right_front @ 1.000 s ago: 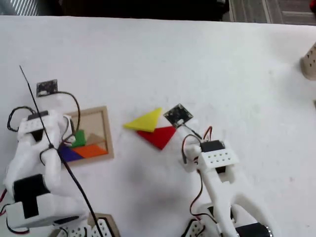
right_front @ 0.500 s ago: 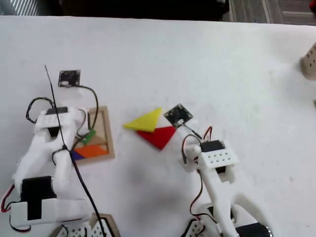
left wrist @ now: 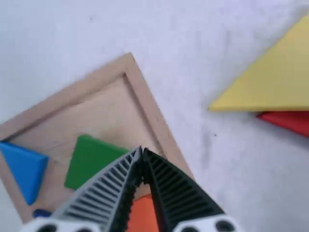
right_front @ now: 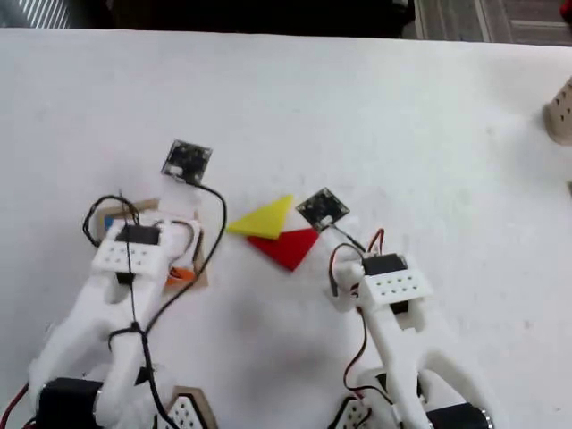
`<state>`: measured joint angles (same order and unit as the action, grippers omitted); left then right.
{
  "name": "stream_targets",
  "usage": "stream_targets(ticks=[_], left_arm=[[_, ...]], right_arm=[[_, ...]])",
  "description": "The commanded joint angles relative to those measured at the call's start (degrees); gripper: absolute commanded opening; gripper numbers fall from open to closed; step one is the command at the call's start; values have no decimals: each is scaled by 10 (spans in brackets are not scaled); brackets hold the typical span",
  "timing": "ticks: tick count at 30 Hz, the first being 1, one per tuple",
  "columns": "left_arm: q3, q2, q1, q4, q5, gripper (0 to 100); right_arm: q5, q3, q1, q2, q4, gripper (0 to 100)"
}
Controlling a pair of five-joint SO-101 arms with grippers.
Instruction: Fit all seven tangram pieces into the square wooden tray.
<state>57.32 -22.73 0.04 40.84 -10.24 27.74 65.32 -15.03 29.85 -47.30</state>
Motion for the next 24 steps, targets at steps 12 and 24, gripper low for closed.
stream_targets(ticks=[12, 24], left_arm=[[-126, 154, -14, 47, -2, 24], [-121, 140, -73, 73, -62, 24]], right_arm=[[-2, -3, -2, 19, 7, 18], [-2, -3, -2, 19, 8, 18]])
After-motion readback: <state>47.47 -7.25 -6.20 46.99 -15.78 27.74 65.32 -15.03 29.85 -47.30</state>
